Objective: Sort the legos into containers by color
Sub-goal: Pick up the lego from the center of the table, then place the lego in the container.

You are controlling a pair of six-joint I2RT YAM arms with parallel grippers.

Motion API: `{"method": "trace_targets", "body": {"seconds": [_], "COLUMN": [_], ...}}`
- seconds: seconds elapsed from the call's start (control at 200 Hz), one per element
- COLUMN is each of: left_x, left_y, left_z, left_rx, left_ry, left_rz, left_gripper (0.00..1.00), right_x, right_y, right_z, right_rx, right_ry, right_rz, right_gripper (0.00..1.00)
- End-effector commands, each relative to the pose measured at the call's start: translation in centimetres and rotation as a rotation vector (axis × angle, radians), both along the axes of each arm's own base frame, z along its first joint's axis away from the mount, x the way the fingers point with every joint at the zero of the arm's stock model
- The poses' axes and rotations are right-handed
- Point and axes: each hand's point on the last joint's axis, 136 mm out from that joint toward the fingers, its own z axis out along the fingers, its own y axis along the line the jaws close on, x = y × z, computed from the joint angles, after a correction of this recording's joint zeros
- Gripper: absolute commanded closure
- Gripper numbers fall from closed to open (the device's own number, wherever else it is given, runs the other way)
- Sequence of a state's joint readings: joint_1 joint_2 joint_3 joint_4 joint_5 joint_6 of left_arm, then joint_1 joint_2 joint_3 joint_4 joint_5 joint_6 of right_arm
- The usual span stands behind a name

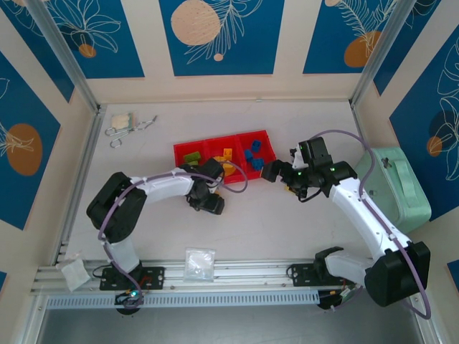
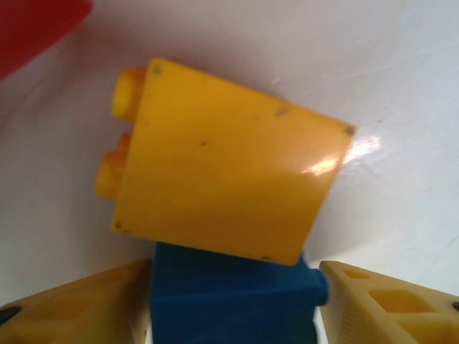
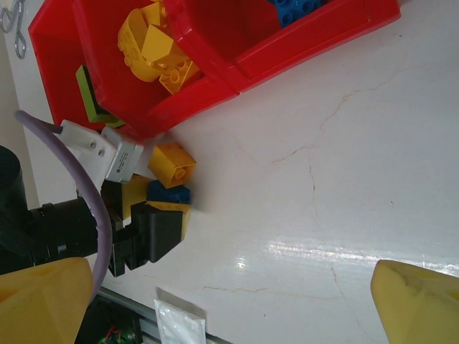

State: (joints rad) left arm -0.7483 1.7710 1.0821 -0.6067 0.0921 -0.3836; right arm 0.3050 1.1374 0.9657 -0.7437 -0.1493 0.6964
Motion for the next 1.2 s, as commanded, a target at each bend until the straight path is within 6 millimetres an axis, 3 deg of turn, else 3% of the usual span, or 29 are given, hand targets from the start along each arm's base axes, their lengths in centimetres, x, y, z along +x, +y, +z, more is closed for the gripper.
{"method": "trace_targets", "body": {"seconds": [0.0,0.195,0.325,0.48,0.62,0.76,0.92,1.04,1.191], "left_x": [-1.0,-0.7,-0.3,0.9,3.8,8.1,13.6,16.9,19.5], "left_y": [0.2,-0.3,-0.1,0.1,-1.1,-3.9,-9.0,-12.8,-15.4], "left_z": [0.2,0.9,2.8,7.7,13.5,18.0,20.2,19.7,17.7], "left_rx": [-0.005,-0.012,-0.03,-0.061,-0.143,-0.251,-0.348,-0.39,-0.393], "left_ry": [0.021,0.021,-0.026,-0.137,-0.293,-0.417,-0.449,-0.437,-0.415], "left_rz": [-0.001,-0.003,0.01,0.031,0.063,0.085,0.068,0.051,0.049], "left_gripper": [0.46,0.61,0.75,0.82,0.87,0.88,0.88,0.88,0.85], "right_x": [-0.4,-0.5,-0.4,-0.1,0.8,0.9,0.1,-0.7,-1.6], "right_y": [0.3,0.3,0.2,-0.2,-1.4,-2.9,-5.0,-6.5,-7.6], "right_z": [-0.4,-0.6,-0.3,0.4,2.2,3.5,4.2,4.8,4.9], "right_rx": [0.02,0.023,0.02,0.005,-0.017,-0.013,-0.006,-0.009,-0.004], "right_ry": [0.013,0.015,0.008,-0.018,-0.091,-0.156,-0.196,-0.218,-0.218], "right_rz": [0.02,0.018,0.019,-0.003,-0.047,-0.119,-0.195,-0.227,-0.244], "right_gripper": [0.0,0.0,0.0,0.0,0.0,0.0,0.0,0.0,0.0]}}
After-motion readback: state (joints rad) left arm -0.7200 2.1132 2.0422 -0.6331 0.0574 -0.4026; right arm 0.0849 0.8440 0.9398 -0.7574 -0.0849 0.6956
